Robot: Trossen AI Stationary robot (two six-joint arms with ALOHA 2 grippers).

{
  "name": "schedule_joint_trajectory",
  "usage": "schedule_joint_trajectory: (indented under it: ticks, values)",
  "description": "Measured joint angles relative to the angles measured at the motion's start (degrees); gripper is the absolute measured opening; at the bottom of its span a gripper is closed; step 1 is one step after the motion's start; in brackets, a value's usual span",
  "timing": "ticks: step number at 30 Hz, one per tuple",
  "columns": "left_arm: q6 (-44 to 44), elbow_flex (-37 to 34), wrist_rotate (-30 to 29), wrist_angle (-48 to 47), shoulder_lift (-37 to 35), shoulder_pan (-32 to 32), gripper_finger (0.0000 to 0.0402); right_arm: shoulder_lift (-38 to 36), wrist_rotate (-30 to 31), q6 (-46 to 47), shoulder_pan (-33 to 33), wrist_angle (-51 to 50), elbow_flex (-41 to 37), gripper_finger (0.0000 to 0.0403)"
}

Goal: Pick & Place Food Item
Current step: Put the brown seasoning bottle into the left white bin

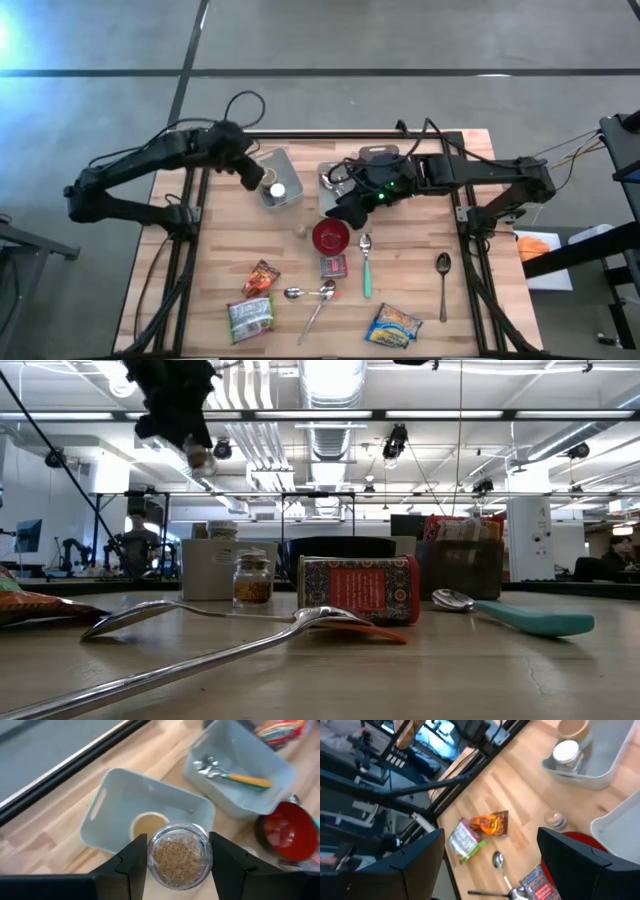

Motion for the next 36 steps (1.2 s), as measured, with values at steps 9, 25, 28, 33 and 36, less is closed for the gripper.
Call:
schedule_joint_trajectory:
  ticks: [9, 25, 28, 33, 36]
  values:
    - [8.18, 0.09, 7.08, -0.12, 7.25, 11.25, 0.0166, -1.36, 0.08, -0.72, 0.45, -4.90, -0.02, 0.0313]
    - [20.77, 0.13, 2.13, 2.35, 17.01, 15.16, 0.0166, -9.38, 5.15, -6.87, 0.42, -15.60, -0.02, 0.0313]
    - [25.44, 0.11, 2.41, 2.38, 17.87, 15.39, 0.0166, -10.18, 5.82, -7.54, 0.42, -16.70, -0.02, 0.0313]
    - [34.95, 0.01, 2.31, 2.44, 18.36, 15.50, 0.0166, -10.86, 5.82, -7.96, 0.42, -18.30, -0.02, 0.0313]
    - [40.36, 0.00, 2.27, 2.46, 18.34, 15.53, 0.0166, -10.93, 5.82, -7.99, 0.42, -19.80, -0.04, 0.0313]
